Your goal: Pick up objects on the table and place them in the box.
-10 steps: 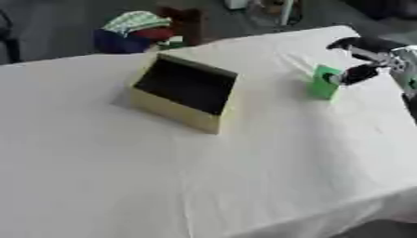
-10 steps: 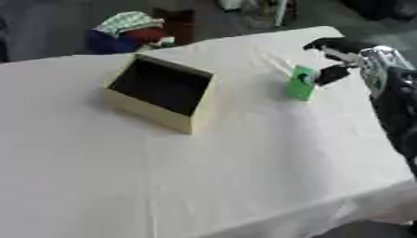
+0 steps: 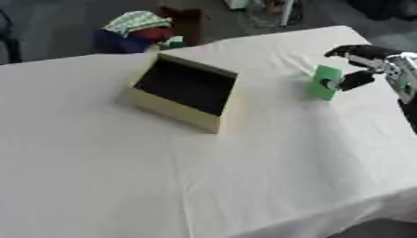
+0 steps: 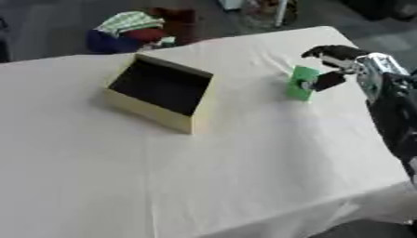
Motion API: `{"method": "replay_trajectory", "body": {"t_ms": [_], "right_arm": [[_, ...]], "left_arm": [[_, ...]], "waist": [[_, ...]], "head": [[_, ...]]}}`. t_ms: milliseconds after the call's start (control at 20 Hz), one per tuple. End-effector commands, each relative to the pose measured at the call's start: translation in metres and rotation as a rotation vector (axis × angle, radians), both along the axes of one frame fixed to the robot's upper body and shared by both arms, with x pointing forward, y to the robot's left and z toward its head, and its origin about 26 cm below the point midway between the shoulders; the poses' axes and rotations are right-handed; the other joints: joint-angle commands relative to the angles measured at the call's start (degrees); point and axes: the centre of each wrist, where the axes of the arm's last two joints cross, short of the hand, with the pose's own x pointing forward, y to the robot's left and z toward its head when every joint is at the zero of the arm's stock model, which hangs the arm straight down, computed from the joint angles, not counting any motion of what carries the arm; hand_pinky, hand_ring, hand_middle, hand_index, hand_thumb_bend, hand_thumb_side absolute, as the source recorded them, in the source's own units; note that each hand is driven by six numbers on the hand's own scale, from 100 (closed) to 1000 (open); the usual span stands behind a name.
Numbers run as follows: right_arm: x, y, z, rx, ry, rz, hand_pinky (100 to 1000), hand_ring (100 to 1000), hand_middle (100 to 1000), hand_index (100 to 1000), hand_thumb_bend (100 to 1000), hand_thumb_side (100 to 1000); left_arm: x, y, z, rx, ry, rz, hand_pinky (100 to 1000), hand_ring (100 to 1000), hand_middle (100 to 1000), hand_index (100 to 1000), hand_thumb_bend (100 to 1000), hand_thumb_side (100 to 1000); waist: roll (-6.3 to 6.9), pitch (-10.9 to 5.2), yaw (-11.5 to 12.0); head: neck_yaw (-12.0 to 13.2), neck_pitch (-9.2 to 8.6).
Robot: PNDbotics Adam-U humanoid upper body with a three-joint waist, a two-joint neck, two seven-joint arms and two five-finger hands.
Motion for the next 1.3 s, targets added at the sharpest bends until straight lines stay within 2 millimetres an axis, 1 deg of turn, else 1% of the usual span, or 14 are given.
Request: {"method": "replay_trajectory", "body": {"t_ms": [50,400,700,850,900,950,1000,1050,1100,1150,1200,1250,1300], "right_arm": [[-0.002,-0.008,0.011,-0.02,-0.016,-0.027,854,984,957,1000,284,638],[-0.004,-0.011,0.001,-0.008,0.006,-0.053,852,983,955,1000,268,645],[-0.005,-0.013,-0.006,0.004,0.01,-0.074,847,975,927,1000,252,637],[-0.006,-0.013,-0.007,0.006,0.012,-0.079,847,975,927,1000,252,637],[-0.006,-0.013,-0.008,0.008,0.012,-0.081,834,948,812,1000,239,597],[-0.006,-0.014,-0.009,0.01,0.01,-0.082,833,945,803,1000,238,592],[-0.006,-0.014,-0.009,0.011,0.005,-0.082,823,921,726,1000,228,542],[-0.006,-0.014,-0.009,0.012,0.0,-0.081,823,921,726,1000,228,542],[-0.006,-0.013,-0.009,0.012,-0.009,-0.078,803,890,613,971,197,447],[-0.006,-0.013,-0.008,0.012,-0.021,-0.075,803,890,613,971,197,447],[-0.005,-0.013,-0.006,0.016,-0.041,-0.07,784,865,562,891,168,332],[-0.005,-0.012,-0.004,0.018,-0.062,-0.064,784,865,562,891,168,332],[-0.003,-0.011,0.0,0.028,-0.095,-0.052,754,829,512,754,141,174]], "left_arm": [[-0.001,0.003,0.011,0.023,-0.038,0.003,723,558,540,817,100,755],[-0.001,0.003,0.011,0.022,-0.039,0.002,723,558,540,817,100,755],[-0.001,0.003,0.011,0.021,-0.039,0.002,723,558,540,817,100,756],[-0.001,0.003,0.011,0.021,-0.038,0.002,723,558,540,817,100,756],[-0.001,0.003,0.011,0.021,-0.038,0.002,723,558,540,817,100,756],[-0.001,0.003,0.011,0.021,-0.039,0.002,723,558,540,817,100,756],[-0.001,0.003,0.011,0.021,-0.039,0.002,723,558,540,817,100,756],[-0.001,0.003,0.011,0.021,-0.039,0.002,723,558,540,817,100,756],[-0.001,0.003,0.011,0.02,-0.039,0.003,722,558,540,816,100,756],[-0.001,0.003,0.011,0.02,-0.039,0.002,722,558,540,816,100,756],[-0.001,0.003,0.011,0.02,-0.039,0.003,722,558,540,816,100,756],[-0.001,0.003,0.011,0.02,-0.039,0.003,722,558,540,816,100,756],[-0.001,0.003,0.011,0.02,-0.038,0.003,722,558,541,816,100,756]], "waist": [[-0.07,-0.86,0.0],[-0.06,-0.82,0.0],[-0.05,-0.75,0.0],[-0.06,-0.73,0.0],[-0.07,-0.71,0.0],[-0.08,-0.7,0.0],[-0.1,-0.7,0.1],[-0.11,-0.7,0.1],[-0.12,-0.7,0.1],[-0.14,-0.7,0.1],[-0.14,-0.71,0.1],[-0.15,-0.71,0.1],[-0.15,-0.74,0.0]], "head": [[-0.2,0.11],[-0.3,0.14],[-0.3,0.15],[-0.3,0.17],[-0.3,0.18],[-0.3,0.2],[-0.3,0.21],[-0.3,0.21],[-0.3,0.23],[-0.3,0.23],[-0.3,0.25],[-0.2,0.26],[-0.2,0.28]]}}
